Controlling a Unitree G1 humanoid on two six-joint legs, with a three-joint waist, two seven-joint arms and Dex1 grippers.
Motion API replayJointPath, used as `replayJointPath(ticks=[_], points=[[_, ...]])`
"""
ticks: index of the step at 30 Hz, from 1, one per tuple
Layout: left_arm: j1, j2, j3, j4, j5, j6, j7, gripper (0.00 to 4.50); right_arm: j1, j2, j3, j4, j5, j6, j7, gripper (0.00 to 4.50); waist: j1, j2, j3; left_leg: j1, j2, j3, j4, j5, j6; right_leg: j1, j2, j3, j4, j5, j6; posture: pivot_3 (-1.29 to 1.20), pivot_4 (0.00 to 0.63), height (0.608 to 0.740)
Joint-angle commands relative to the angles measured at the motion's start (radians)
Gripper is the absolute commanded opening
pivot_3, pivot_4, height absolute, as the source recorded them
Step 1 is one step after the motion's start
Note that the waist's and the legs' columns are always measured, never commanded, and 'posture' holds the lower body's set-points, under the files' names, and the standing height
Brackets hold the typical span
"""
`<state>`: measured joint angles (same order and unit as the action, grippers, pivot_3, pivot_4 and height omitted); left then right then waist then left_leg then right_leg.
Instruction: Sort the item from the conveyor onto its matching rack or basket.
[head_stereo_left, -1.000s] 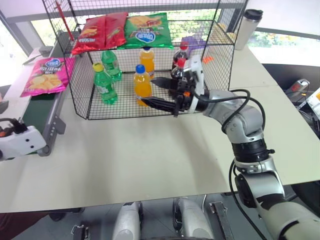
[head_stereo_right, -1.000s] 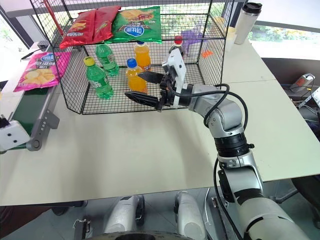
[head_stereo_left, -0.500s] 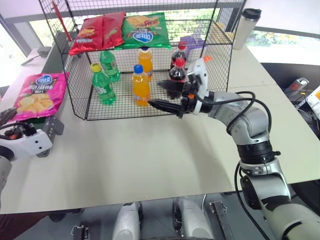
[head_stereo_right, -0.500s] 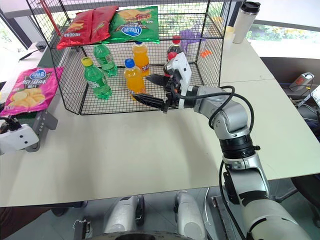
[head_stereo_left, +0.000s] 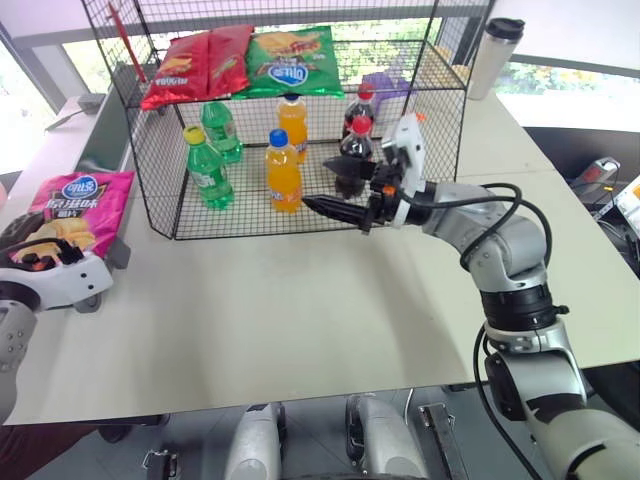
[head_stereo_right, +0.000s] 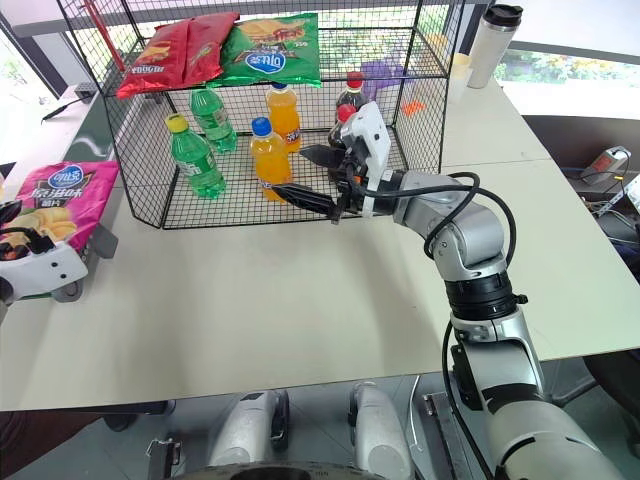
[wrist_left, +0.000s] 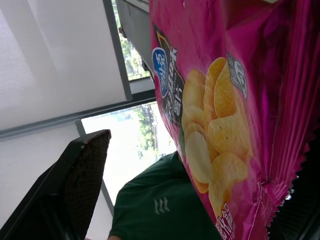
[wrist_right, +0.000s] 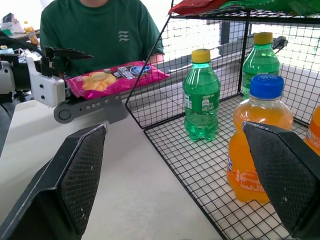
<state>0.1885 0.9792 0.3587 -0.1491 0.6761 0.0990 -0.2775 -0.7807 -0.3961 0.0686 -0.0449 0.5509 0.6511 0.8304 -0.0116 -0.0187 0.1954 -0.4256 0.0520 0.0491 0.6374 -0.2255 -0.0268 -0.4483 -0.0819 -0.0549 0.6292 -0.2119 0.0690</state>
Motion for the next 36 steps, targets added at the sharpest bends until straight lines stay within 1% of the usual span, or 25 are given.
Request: replayJointPath(ticks=[1, 3, 4, 7, 8, 10, 11, 18, 20, 22, 26, 31, 34, 36], points=[[-0.011, -0.002, -0.017, 0.012, 0.007, 0.005, -0.003, 4.24, -0.003, -0.009, -0.025, -0.05, 0.008, -0.003, -0.003, 4.5, 0.0, 0.0, 0.0, 0.0, 0.0, 0.0, 0.0, 0.0, 0.0, 0.0, 0.0, 0.0, 0.0, 0.0, 0.0, 0.0, 0.15, 0.74], [-0.013, -0.002, -0.021, 0.016, 0.004, 0.006, -0.008, 3.64, -0.002, -0.011, -0.024, -0.051, 0.008, -0.003, -0.005, 4.5, 0.0, 0.0, 0.0, 0.0, 0.0, 0.0, 0.0, 0.0, 0.0, 0.0, 0.0, 0.0, 0.0, 0.0, 0.0, 0.0, 0.15, 0.74], [-0.012, -0.003, -0.022, 0.017, 0.002, 0.006, -0.009, 3.22, -0.001, -0.011, -0.024, -0.053, 0.008, -0.002, -0.007, 4.5, 0.0, 0.0, 0.0, 0.0, 0.0, 0.0, 0.0, 0.0, 0.0, 0.0, 0.0, 0.0, 0.0, 0.0, 0.0, 0.0, 0.15, 0.74], [-0.013, -0.004, -0.024, 0.016, 0.002, 0.01, -0.009, 1.75, 0.001, -0.011, -0.023, -0.057, 0.009, -0.003, -0.01, 4.5, -0.001, 0.0, 0.0, 0.0, 0.0, 0.0, 0.0, 0.0, 0.0, 0.0, 0.0, 0.0, 0.0, 0.0, 0.0, 0.0, 0.15, 0.74], [-0.014, -0.005, -0.024, 0.015, 0.003, 0.012, -0.01, 1.34, 0.001, -0.011, -0.024, -0.057, 0.009, -0.003, -0.011, 4.5, -0.001, 0.0, 0.0, 0.0, 0.0, 0.0, 0.0, 0.0, 0.0, 0.0, 0.0, 0.0, 0.0, 0.0, 0.0, 0.0, 0.15, 0.74], [-0.013, -0.005, -0.021, 0.014, 0.005, 0.014, -0.011, 0.31, 0.002, -0.01, -0.023, -0.059, 0.01, -0.003, -0.014, 4.5, -0.001, 0.0, 0.0, 0.0, 0.0, 0.0, 0.0, 0.0, 0.0, 0.0, 0.0, 0.0, 0.0, 0.0, 0.0, 0.0, 0.15, 0.74], [-0.013, -0.005, -0.021, 0.014, 0.005, 0.014, -0.011, 0.06, 0.002, -0.01, -0.023, -0.06, 0.01, -0.003, -0.015, 4.5, 0.0, 0.0, 0.0, 0.0, 0.0, 0.0, 0.0, 0.0, 0.0, 0.0, 0.0, 0.0, 0.0, 0.0, 0.0, 0.0, 0.15, 0.74], [-0.021, 0.0, 0.013, -0.006, -0.006, 0.03, -0.019, 0.06, 0.006, -0.007, -0.024, -0.059, 0.01, -0.009, -0.017, 4.5, -0.001, 0.0, 0.0, 0.0, 0.0, 0.0, 0.0, 0.0, 0.0, 0.0, 0.0, 0.0, 0.0, 0.0, 0.0, 0.0, 0.15, 0.74], [-0.023, -0.019, 0.044, -0.034, -0.057, 0.053, -0.053, 0.06, 0.007, -0.008, -0.026, -0.055, 0.009, -0.015, -0.016, 4.5, -0.001, 0.0, 0.0, 0.0, 0.0, 0.0, 0.0, 0.0, 0.0, 0.0, 0.0, 0.0, 0.0, 0.0, 0.0, 0.0, 0.15, 0.74], [-0.025, -0.042, 0.112, -0.111, -0.143, 0.115, -0.136, 0.06, 0.007, -0.015, -0.031, -0.04, 0.004, -0.028, -0.007, 4.5, -0.001, 0.0, 0.0, 0.0, 0.0, 0.0, 0.0, 0.0, 0.0, 0.0, 0.0, 0.0, 0.0, 0.0, 0.0, 0.0, 0.15, 0.74], [-0.047, -0.061, 0.332, -0.314, -0.401, 0.315, -0.398, 0.06, -0.013, -0.038, -0.045, 0.025, -0.013, -0.068, 0.024, 4.5, -0.001, -0.001, 0.0, -0.001, 0.0, 0.0, 0.002, 0.0, 0.0, 0.0, 0.0, 0.0, 0.0, 0.0, 0.0, 0.0, 0.15, 0.74], [-0.083, -0.02, 0.605, -0.433, -0.665, 0.535, -0.652, 0.06, -0.057, -0.03, -0.065, 0.13, -0.015, -0.125, 0.072, 4.5, -0.004, -0.001, 0.0, 0.0, 0.0, -0.001, 0.004, 0.0, 0.0, 0.001, 0.001, 0.0, 0.001, 0.0, 0.0, 0.0, 0.15, 0.74], [-0.118, 0.032, 0.785, -0.459, -0.812, 0.715, -0.784, 0.06, -0.086, -0.015, -0.091, 0.187, 0.014, -0.132, 0.107, 4.5, -0.007, -0.001, 0.0, 0.0, 0.0, -0.001, 0.005, 0.0, 0.0, 0.001, 0.002, 0.0, 0.001, 0.0, 0.0, 0.0, 0.15, 0.74], [-0.135, 0.11, 0.919, -0.447, -0.903, 0.85, -0.895, 0.06, -0.099, -0.014, -0.105, 0.22, 0.036, -0.124, 0.148, 4.5, -0.007, -0.002, 0.001, -0.001, 0.001, -0.002, 0.005, 0.0, 0.0, 0.001, 0.002, 0.0, 0.001, 0.0, 0.0, 0.0, 0.15, 0.74]])
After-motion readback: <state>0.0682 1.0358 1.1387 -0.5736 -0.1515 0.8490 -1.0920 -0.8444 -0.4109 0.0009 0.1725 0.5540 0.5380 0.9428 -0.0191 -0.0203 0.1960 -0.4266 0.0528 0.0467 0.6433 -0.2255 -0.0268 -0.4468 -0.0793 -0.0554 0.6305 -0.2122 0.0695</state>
